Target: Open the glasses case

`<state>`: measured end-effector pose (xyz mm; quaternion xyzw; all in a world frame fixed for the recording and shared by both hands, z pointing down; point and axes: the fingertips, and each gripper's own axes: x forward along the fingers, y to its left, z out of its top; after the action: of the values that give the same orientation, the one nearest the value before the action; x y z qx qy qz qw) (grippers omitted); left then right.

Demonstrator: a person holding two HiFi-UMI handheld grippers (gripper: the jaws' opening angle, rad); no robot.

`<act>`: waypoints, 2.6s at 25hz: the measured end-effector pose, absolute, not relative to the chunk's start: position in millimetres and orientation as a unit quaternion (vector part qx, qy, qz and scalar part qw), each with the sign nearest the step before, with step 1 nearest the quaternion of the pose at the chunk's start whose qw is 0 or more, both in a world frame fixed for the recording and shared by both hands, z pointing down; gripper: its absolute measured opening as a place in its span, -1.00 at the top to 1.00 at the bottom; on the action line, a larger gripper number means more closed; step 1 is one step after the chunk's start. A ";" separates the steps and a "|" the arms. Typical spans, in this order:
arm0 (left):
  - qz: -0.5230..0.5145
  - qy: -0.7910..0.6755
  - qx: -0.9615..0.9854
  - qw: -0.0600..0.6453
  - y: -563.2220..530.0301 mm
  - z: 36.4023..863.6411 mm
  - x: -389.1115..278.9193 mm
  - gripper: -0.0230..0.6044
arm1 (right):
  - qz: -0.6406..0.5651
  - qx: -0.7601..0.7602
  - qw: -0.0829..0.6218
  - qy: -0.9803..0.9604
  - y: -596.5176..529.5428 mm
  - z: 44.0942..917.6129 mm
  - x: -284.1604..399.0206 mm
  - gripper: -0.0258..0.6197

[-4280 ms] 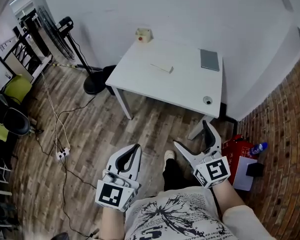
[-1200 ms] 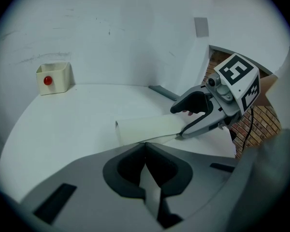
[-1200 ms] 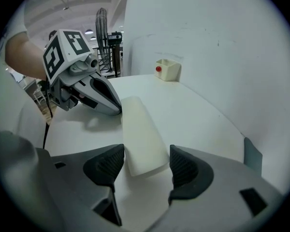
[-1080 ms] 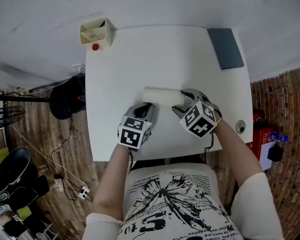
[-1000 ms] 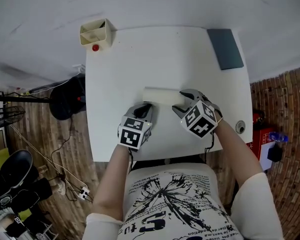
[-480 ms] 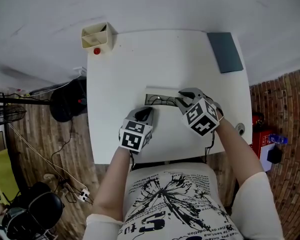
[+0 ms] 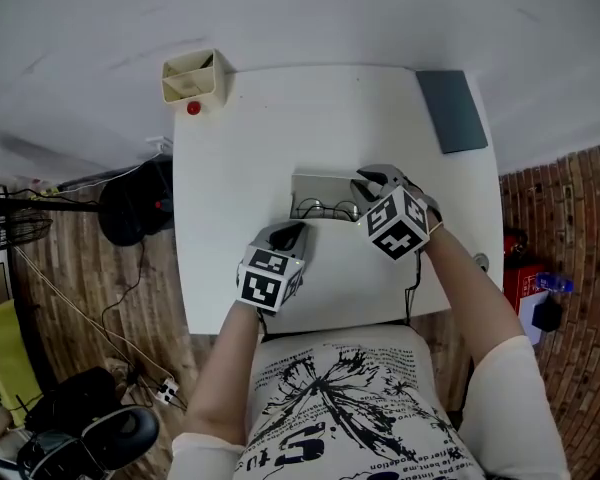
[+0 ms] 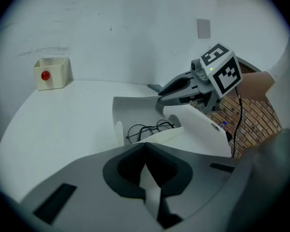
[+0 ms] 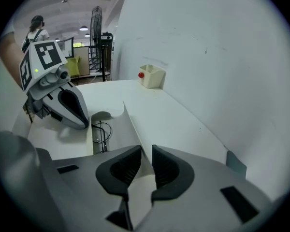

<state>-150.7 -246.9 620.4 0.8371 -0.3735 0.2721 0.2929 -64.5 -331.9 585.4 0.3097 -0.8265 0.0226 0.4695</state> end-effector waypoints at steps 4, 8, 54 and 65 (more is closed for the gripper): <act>0.269 -0.375 0.834 0.302 -249.3 620.4 -150.8 0.88 | 0.019 0.309 0.477 -0.823 -344.7 591.0 -63.2 0.63; 0.264 -0.374 0.831 0.315 -253.0 621.2 -151.3 0.88 | 0.020 0.302 0.480 -0.823 -354.6 598.3 -63.0 0.58; 0.076 -0.431 0.898 0.035 -242.8 347.5 -188.4 0.88 | 0.020 0.486 0.115 -0.866 -263.9 369.5 -38.1 0.88; 0.024 -0.448 0.893 -0.019 -219.6 296.1 -194.5 0.88 | -0.059 0.470 0.096 -0.875 -236.8 336.0 -41.9 0.88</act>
<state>-194.5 -219.6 296.1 0.8934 -0.4482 0.0241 -0.0192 -41.9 -236.8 336.0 0.4701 -0.8753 -0.0592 0.0965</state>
